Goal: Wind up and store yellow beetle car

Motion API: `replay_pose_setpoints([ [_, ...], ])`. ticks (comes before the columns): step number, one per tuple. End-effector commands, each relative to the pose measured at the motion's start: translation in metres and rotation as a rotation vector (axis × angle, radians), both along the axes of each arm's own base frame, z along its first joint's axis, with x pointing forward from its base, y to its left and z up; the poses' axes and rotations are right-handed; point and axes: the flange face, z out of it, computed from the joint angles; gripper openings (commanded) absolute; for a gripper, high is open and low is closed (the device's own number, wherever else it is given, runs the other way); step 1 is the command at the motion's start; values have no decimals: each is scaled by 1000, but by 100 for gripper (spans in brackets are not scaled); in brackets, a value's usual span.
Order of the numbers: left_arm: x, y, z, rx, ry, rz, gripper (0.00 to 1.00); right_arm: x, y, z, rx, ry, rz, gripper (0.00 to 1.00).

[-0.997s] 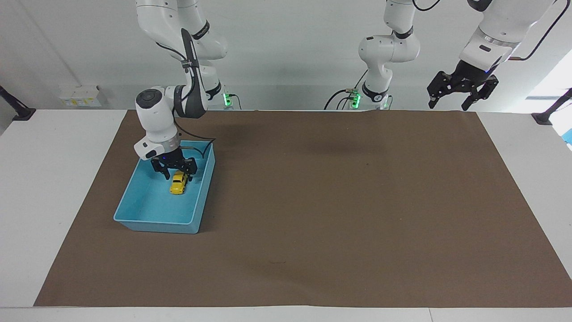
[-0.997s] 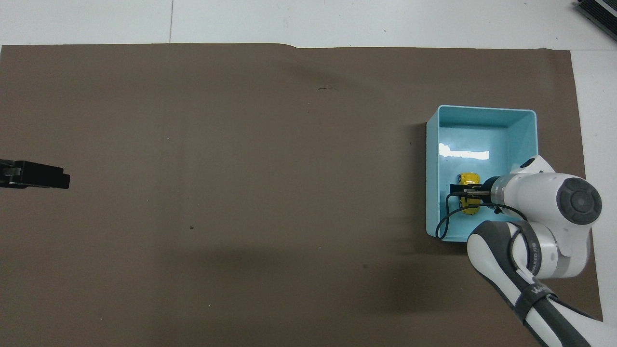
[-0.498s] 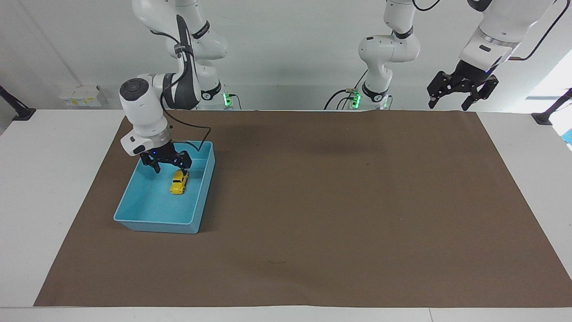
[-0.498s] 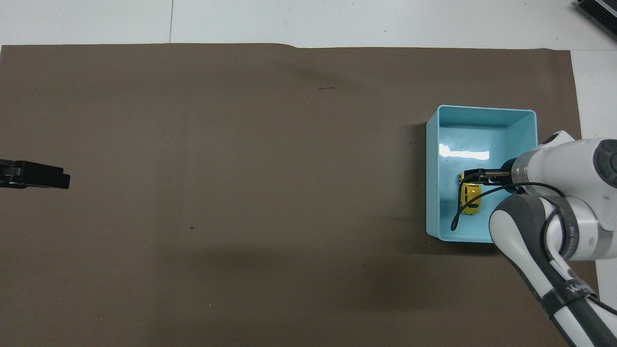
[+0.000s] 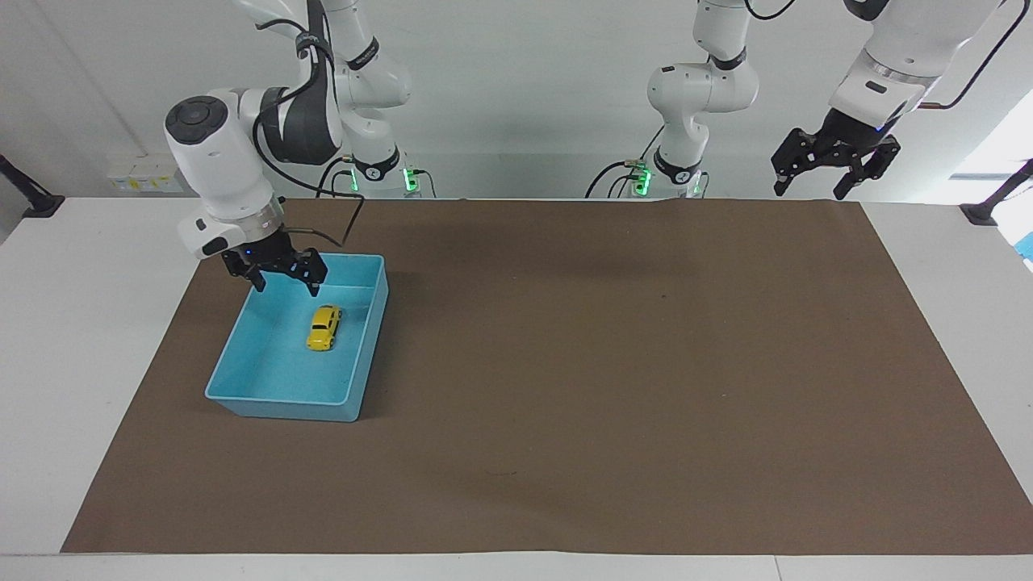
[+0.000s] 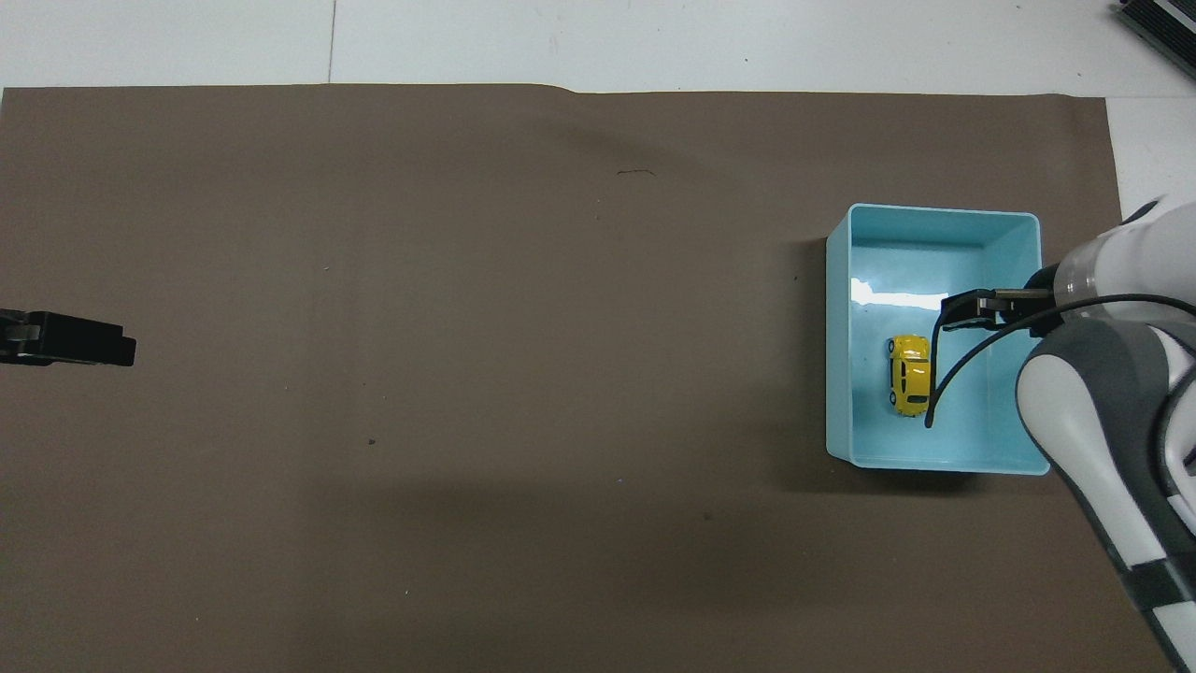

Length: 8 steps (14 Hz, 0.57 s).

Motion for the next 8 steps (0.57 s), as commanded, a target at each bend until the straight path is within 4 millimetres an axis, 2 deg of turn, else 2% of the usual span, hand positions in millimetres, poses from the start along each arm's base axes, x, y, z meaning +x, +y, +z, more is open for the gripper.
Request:
replay_pose_setpoints([
  [1,-7,4,1,19,-4,-1,100,2,-5,31,23,20,-19,100],
  [3,-7,3,1,20,-4,-4,100,0,-5,59,24,32,-23,100],
  [8,-7,4,1,19,-4,-1,100,-7,-7,112,27,62,-57,100],
])
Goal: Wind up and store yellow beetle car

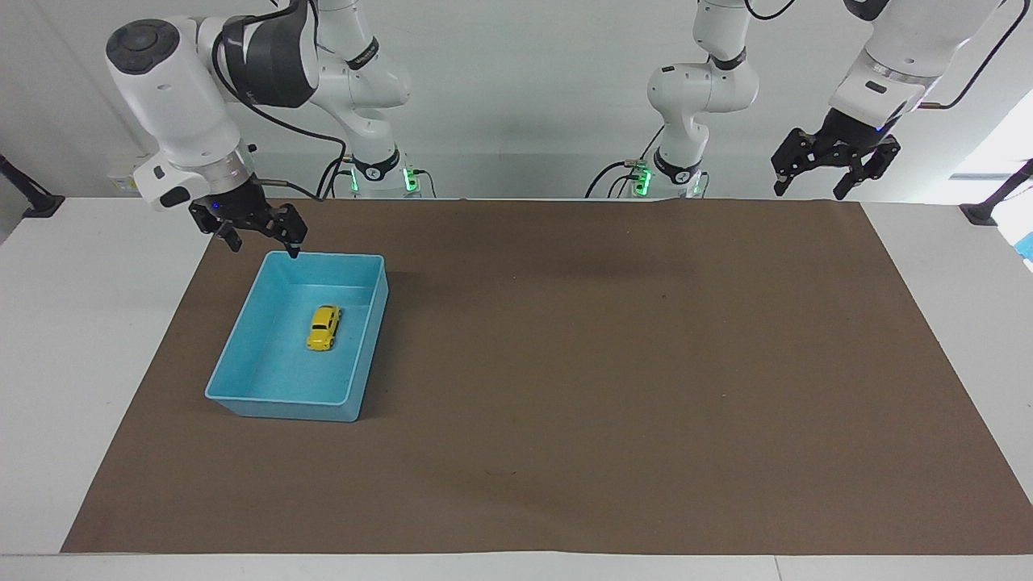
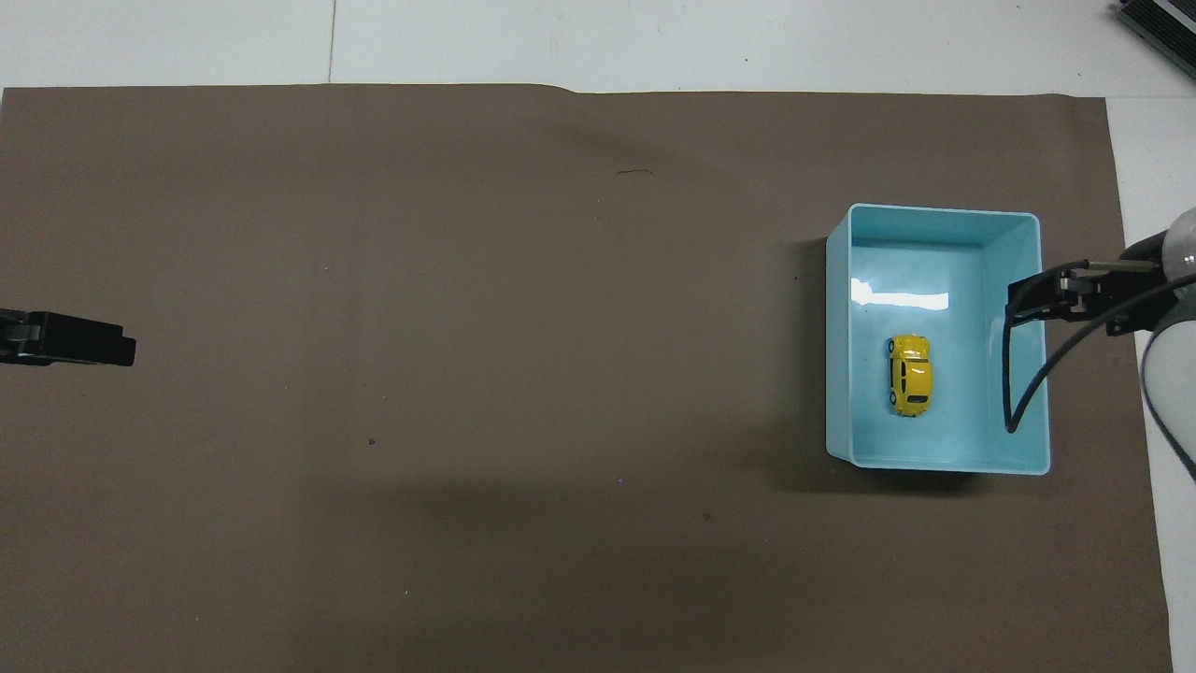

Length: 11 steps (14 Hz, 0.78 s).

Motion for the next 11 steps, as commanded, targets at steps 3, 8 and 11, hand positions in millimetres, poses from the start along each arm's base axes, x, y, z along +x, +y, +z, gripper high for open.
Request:
replay_pose_setpoints([
  [3,-7,4,1,19,-4,-1,100,-2,-6,33,26,53,-32,100],
  [8,-7,3,1,19,-4,-2,100,-1,-3,32,30,49,-28,100],
  [11,-7,3,1,20,-4,-2,100,0,-1,33,31,47,-15,100],
])
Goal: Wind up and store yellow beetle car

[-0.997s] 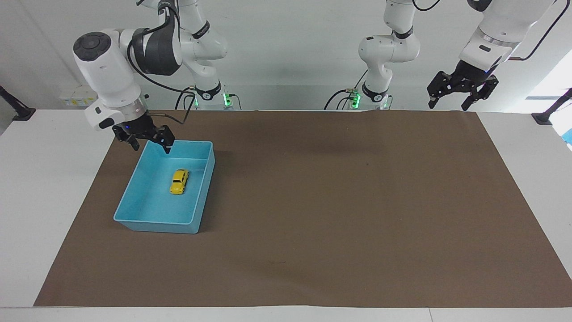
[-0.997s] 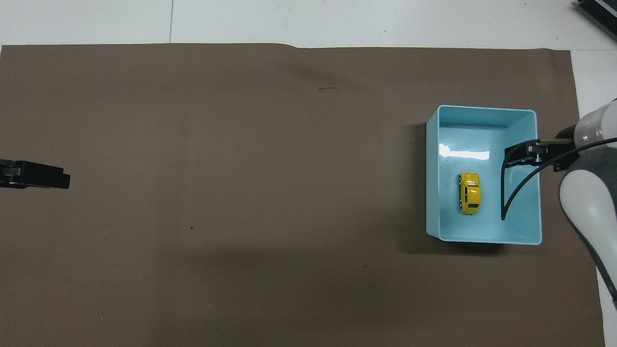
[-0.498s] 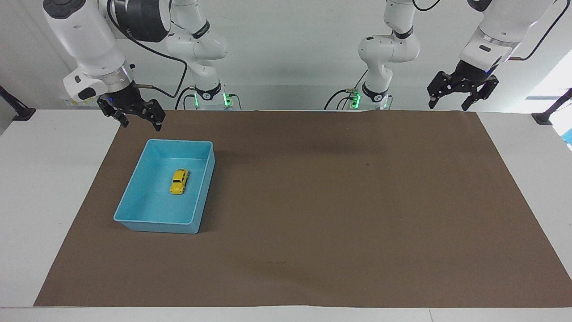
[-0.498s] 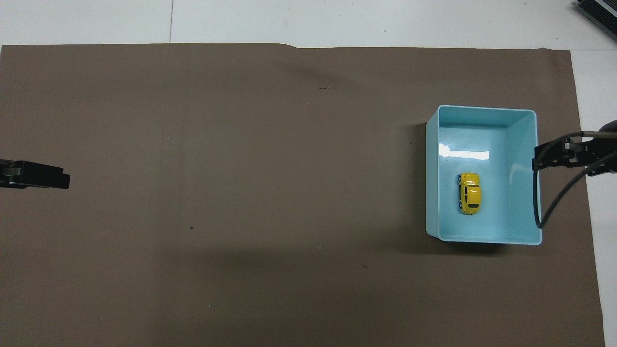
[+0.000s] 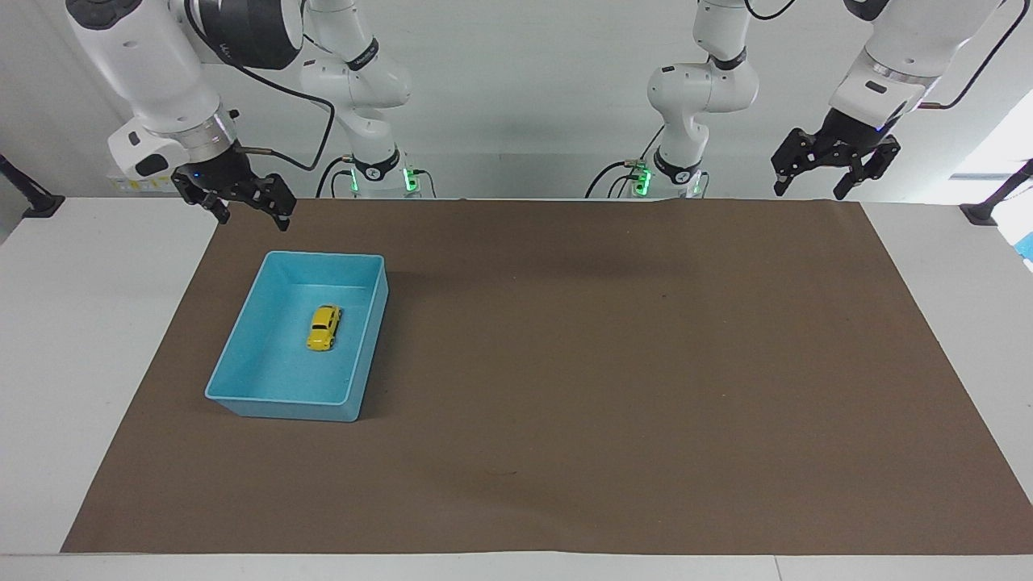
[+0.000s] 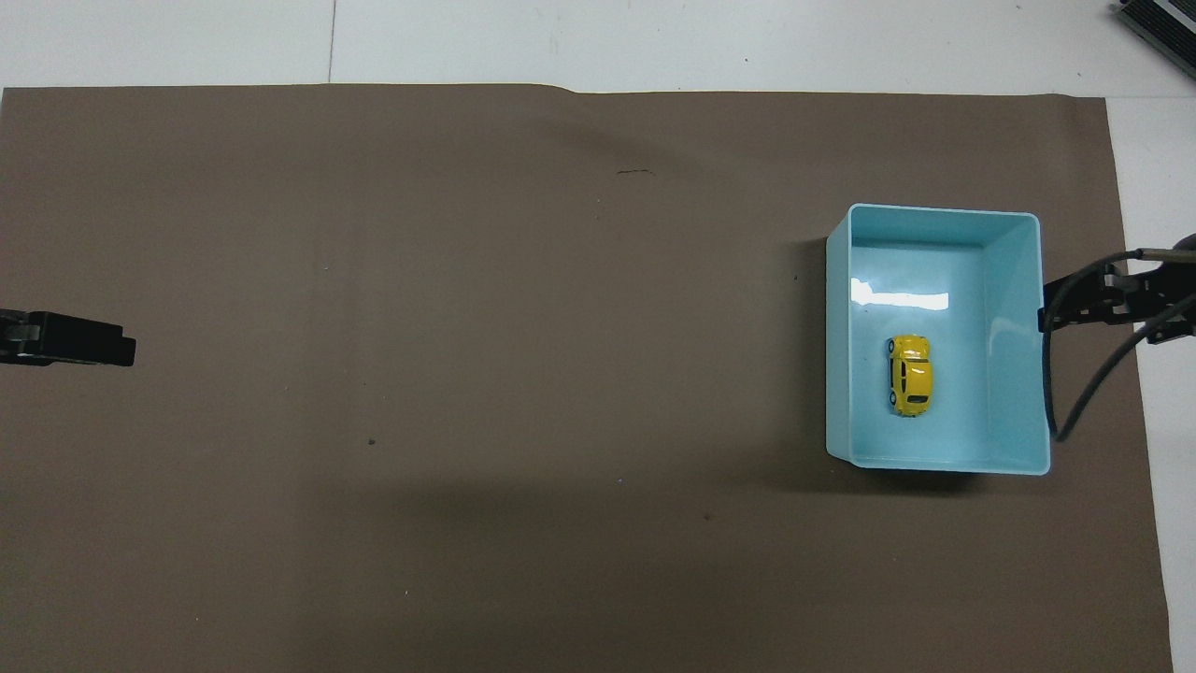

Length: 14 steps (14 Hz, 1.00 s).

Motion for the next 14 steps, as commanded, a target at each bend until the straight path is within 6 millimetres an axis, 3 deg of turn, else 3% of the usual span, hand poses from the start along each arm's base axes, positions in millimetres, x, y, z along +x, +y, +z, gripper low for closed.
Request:
replay_pose_setpoints([
  [1,-7,4,1,19,-4,-1,100,4,1,4,22,2,-5,100],
  [14,-7,3,1,20,-4,-4,100,6,12,14,22,-22,0,100],
])
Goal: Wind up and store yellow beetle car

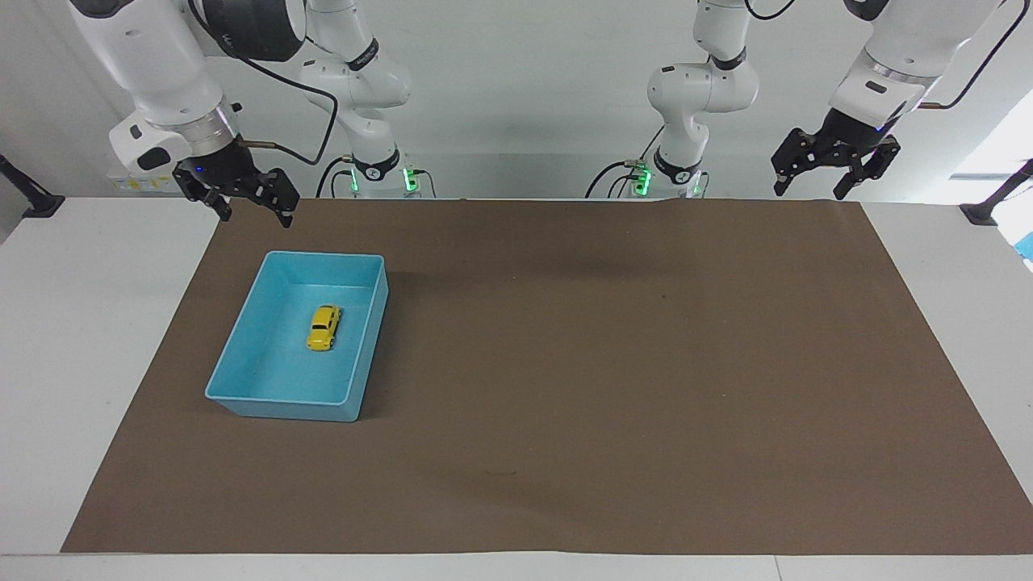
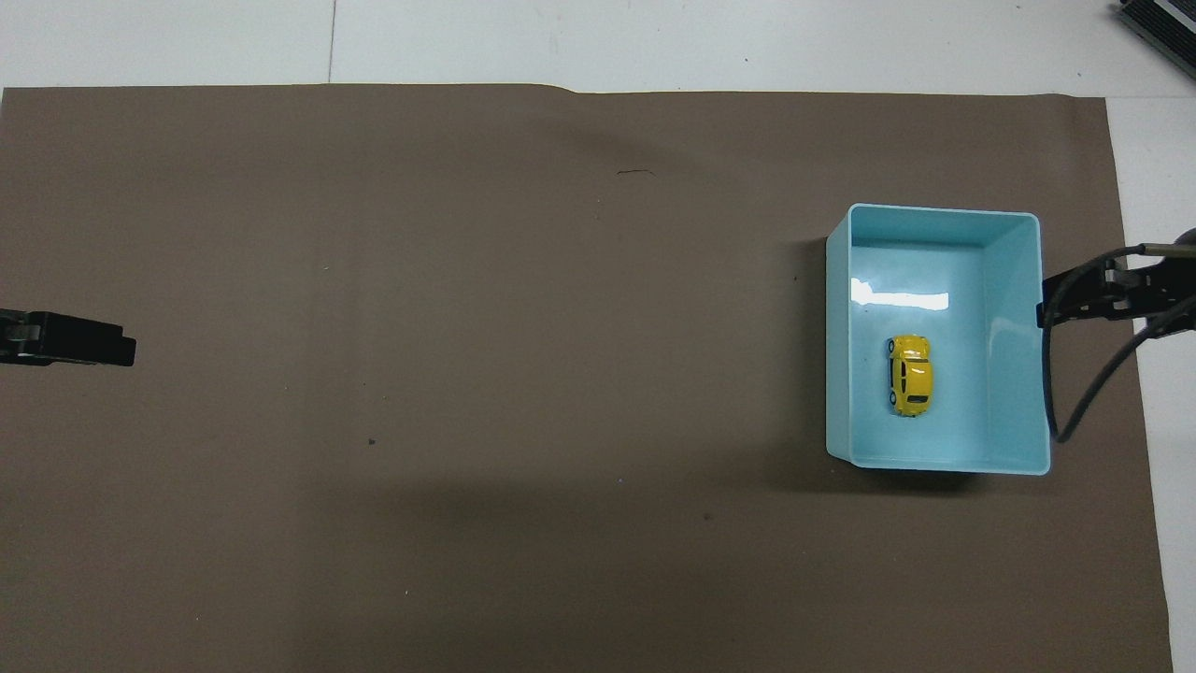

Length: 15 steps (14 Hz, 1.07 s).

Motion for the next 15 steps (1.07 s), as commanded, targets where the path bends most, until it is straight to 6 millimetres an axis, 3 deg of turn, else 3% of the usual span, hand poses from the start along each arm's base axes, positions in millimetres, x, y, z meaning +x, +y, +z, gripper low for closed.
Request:
replay_pose_setpoints([
  [1,-7,3,1,20,-4,-4,100,8,4,3,20,-31,-11,100],
  [15,-7,4,1,19,-4,-1,100,8,1,0,52,-35,-25,100],
])
